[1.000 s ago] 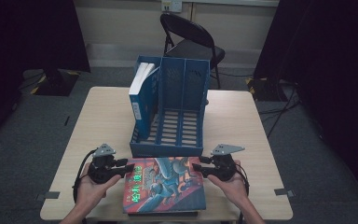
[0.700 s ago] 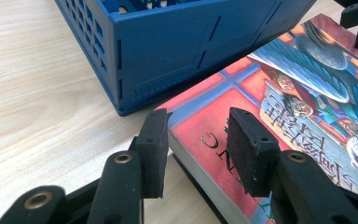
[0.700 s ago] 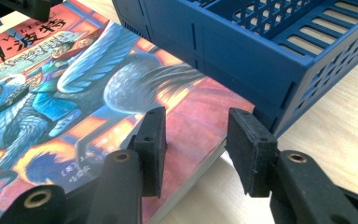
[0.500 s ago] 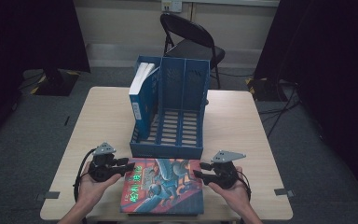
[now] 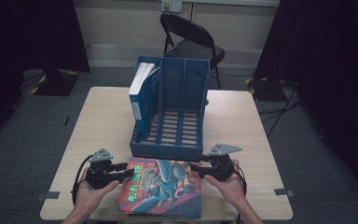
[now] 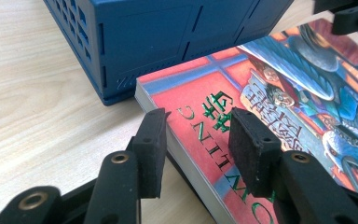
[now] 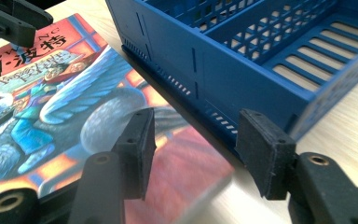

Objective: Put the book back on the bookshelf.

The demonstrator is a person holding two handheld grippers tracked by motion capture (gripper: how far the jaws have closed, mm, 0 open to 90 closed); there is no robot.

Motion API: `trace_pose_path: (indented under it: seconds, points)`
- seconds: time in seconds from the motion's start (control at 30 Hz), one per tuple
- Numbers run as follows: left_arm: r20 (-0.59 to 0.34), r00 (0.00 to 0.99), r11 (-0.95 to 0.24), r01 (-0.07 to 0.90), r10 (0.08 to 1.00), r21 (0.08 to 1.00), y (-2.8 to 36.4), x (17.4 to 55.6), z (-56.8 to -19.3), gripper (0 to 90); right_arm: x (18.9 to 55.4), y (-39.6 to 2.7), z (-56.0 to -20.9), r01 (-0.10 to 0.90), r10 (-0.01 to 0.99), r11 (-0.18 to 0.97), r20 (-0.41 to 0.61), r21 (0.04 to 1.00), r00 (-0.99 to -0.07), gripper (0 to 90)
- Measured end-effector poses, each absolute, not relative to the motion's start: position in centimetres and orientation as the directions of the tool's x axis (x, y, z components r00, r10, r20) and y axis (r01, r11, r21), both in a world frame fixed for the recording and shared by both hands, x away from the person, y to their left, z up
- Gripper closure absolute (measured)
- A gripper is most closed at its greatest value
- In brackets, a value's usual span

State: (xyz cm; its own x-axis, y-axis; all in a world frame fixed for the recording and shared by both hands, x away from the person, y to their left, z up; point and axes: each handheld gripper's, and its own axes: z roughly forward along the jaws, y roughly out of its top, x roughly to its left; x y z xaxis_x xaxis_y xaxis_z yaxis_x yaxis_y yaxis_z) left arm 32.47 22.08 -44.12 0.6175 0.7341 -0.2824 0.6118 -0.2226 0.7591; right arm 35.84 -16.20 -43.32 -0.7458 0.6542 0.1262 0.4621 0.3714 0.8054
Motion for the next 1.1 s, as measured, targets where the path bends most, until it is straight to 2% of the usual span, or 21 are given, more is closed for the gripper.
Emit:
trace_pose_path:
  seconds: [0.13, 0.4, 0.6, 0.67, 0.73, 0.9, 1.0, 1.1]
  points:
    - [-0.285, 0.620, -0.223, 0.612, 0.731, 0.759, 22.1, 32.5, -44.1, 58.6, 35.5, -15.4, -43.8, 0.454, 0.638, 0.399, 0.115, 0.797, -0.762, 51.0]
    - [-0.301, 0.638, -0.232, 0.614, 0.708, 0.755, 21.0, 33.7, -44.1, 62.4, 33.3, -16.3, -43.6, 0.454, 0.612, 0.419, 0.125, 0.786, -0.781, 56.9]
    - [-0.247, 0.678, -0.288, 0.574, 0.693, 0.767, 19.4, 34.3, -43.9, 64.7, 31.1, -17.1, -43.2, 0.461, 0.595, 0.454, 0.125, 0.762, -0.794, 58.7]
    - [-0.237, 0.691, -0.306, 0.566, 0.683, 0.766, 19.0, 34.6, -43.8, 65.1, 30.7, -17.3, -43.0, 0.457, 0.584, 0.467, 0.125, 0.757, -0.802, 61.8]
    - [-0.249, 0.693, -0.303, 0.571, 0.677, 0.763, 18.7, 34.9, -43.8, 65.3, 31.0, -17.3, -42.9, 0.464, 0.572, 0.453, 0.151, 0.761, -0.806, 61.4]
    - [-0.232, 0.725, -0.338, 0.548, 0.649, 0.765, 17.9, 35.5, -43.8, 65.6, 33.2, -15.4, -41.9, 0.429, 0.538, 0.463, 0.138, 0.776, -0.831, 60.9]
    - [-0.256, 0.726, -0.340, 0.564, 0.638, 0.753, 17.4, 36.0, -43.7, 65.7, 34.2, -14.1, -41.6, 0.412, 0.510, 0.459, 0.145, 0.787, -0.848, 61.4]
    - [-0.215, 0.742, -0.374, 0.539, 0.634, 0.755, 16.5, 36.1, -43.5, 65.9, 34.7, -12.8, -41.7, 0.397, 0.486, 0.483, 0.138, 0.781, -0.863, 60.4]
